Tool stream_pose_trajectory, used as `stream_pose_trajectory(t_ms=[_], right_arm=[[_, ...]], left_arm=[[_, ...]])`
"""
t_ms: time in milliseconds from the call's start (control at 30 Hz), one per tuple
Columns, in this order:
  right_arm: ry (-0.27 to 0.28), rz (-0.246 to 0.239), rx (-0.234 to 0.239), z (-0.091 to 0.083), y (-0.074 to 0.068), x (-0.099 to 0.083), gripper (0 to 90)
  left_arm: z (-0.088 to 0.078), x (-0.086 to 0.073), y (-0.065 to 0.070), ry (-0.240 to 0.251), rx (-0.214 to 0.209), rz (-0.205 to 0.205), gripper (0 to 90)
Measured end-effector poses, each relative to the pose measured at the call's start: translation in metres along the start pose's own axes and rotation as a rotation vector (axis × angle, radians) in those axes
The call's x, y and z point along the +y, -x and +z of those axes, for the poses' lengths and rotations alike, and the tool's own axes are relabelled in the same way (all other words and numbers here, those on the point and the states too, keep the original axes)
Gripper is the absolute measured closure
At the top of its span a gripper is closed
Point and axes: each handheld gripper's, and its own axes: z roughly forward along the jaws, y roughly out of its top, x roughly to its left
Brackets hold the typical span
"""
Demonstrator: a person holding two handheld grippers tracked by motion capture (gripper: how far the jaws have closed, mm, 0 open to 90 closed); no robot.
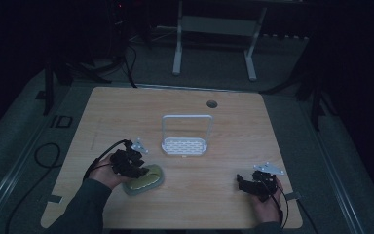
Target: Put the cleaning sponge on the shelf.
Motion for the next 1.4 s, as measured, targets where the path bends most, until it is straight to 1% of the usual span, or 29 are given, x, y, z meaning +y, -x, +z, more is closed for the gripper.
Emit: stream_pose_trajectory(t_ms=[67, 200, 433, 567, 667, 733, 800, 967, 1000, 1033, 1133, 1167, 1233, 1267, 1400], right_arm=[[0.000, 0.000, 0.000, 0.000, 0.000, 0.000, 13.1], [0.000, 0.000, 0.000, 0.000, 0.000, 0.000, 13.0], [0.000, 0.000, 0.000, 0.000, 0.000, 0.000, 13.1], [0.000, 0.000, 0.000, 0.000, 0.000, 0.000, 13.0], [0.000, 0.000, 0.000, 0.000, 0.000, 0.000, 13.0], [0.000, 0.000, 0.000, 0.000, 0.000, 0.000, 13.0], [0.000, 0.000, 0.000, 0.000, 0.000, 0.000, 13.1], [0.000, 0.000, 0.000, 0.000, 0.000, 0.000, 13.1], [0.000, 0.000, 0.000, 0.000, 0.000, 0.000, 13.0], [0.000, 0.000, 0.000, 0.000, 0.000, 0.000, 13.1], [0.000, 0.000, 0.000, 0.000, 0.000, 0.000, 13.0], [0.000, 0.000, 0.000, 0.000, 0.000, 0.000, 13.1], [0.000, 0.000, 0.000, 0.000, 0.000, 0.000, 13.1], [0.000, 0.000, 0.000, 0.000, 0.000, 0.000, 13.1], [0.000, 0.000, 0.000, 0.000, 0.000, 0.000, 13.0]], left_arm=[[0.001, 0.000, -0.001, -0.008, -0.003, -0.003, 61.3], [0.002, 0.001, -0.001, -0.043, -0.005, 0.009, 60.2], [0.002, 0.003, -0.001, -0.065, -0.013, 0.013, 58.4], [0.003, 0.005, -0.001, -0.092, -0.018, 0.026, 58.1], [0.005, 0.007, -0.001, -0.115, -0.031, 0.030, 58.1], [0.005, 0.007, -0.001, -0.121, -0.031, 0.034, 58.2], [0.005, 0.008, -0.001, -0.131, -0.037, 0.034, 58.6], [0.006, 0.014, -0.001, -0.167, -0.047, 0.051, 60.3], [0.006, 0.014, -0.001, -0.167, -0.047, 0.051, 60.4], [0.007, 0.016, -0.001, -0.180, -0.049, 0.058, 60.4], [0.008, 0.018, 0.000, -0.189, -0.051, 0.062, 60.4], [0.009, 0.019, 0.000, -0.203, -0.050, 0.070, 60.4], [0.010, 0.020, 0.000, -0.210, -0.048, 0.069, 60.8], [0.010, 0.021, 0.000, -0.224, -0.051, 0.073, 62.1], [0.011, 0.023, 0.000, -0.237, -0.049, 0.078, 63.2]])
